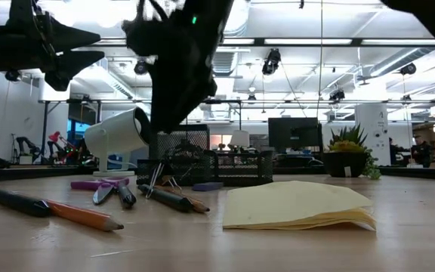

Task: Pick and place office supplies into organizer
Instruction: Put the black binder clip into the black desk organizer

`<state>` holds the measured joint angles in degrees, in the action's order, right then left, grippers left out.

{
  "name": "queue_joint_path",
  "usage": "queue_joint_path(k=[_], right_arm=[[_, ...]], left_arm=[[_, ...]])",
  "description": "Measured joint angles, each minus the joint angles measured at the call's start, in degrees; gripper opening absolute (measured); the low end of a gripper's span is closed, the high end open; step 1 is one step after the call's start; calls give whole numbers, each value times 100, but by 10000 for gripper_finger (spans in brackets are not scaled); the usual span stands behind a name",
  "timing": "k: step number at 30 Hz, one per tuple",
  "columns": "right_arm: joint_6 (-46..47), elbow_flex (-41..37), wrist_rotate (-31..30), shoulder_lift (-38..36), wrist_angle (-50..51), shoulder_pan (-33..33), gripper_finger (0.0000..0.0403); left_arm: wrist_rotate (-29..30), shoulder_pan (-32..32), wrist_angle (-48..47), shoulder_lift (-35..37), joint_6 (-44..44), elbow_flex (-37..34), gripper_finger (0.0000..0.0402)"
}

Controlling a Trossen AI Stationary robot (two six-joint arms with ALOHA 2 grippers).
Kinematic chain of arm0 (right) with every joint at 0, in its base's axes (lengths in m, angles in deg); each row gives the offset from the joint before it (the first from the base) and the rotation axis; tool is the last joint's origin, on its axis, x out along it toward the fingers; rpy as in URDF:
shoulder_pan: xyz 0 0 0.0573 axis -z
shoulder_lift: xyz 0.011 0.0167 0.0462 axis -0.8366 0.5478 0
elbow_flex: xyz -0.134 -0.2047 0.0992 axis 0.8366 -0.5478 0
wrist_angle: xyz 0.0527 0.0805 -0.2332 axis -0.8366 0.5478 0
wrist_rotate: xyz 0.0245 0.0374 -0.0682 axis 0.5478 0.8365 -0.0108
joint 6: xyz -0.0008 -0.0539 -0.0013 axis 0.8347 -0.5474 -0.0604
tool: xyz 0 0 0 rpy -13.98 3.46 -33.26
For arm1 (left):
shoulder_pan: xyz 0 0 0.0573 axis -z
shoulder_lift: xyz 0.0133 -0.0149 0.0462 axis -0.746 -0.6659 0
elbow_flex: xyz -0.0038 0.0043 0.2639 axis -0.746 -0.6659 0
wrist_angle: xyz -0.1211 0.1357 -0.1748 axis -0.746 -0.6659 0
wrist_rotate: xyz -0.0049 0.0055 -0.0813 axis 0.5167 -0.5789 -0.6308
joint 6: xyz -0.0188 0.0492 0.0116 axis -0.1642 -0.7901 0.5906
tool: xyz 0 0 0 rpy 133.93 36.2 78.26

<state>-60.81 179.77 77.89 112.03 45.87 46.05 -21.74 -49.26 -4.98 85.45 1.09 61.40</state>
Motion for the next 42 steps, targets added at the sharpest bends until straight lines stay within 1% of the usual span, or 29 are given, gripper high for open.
queue_joint_path(k=[3,8,10,12,16,23,29,33,42], right_arm=[[471,-64,55,10,33,-230,192],[2094,-155,-164,9,1,-347,195],[2604,-216,-225,21,3,-376,196],[2999,-248,-215,53,2,-400,196],[3383,-256,-94,183,-51,-433,196],[3562,-354,-72,267,-391,-503,196],[3535,-471,-186,282,-417,-480,191],[3619,-612,-133,284,-448,-480,171],[3673,-636,-135,284,-614,-463,110]], left_arm=[[-1,0,0,0,1,-2,207],[0,0,-8,-2,0,-1,207],[-2,0,-8,-1,-1,-1,207],[-1,0,-6,0,0,0,207],[0,0,-6,-2,1,0,207],[-1,0,4,2,0,-1,207],[-1,0,-6,3,0,-1,207],[0,0,-8,7,1,0,207],[0,0,5,-2,-1,-1,207]])
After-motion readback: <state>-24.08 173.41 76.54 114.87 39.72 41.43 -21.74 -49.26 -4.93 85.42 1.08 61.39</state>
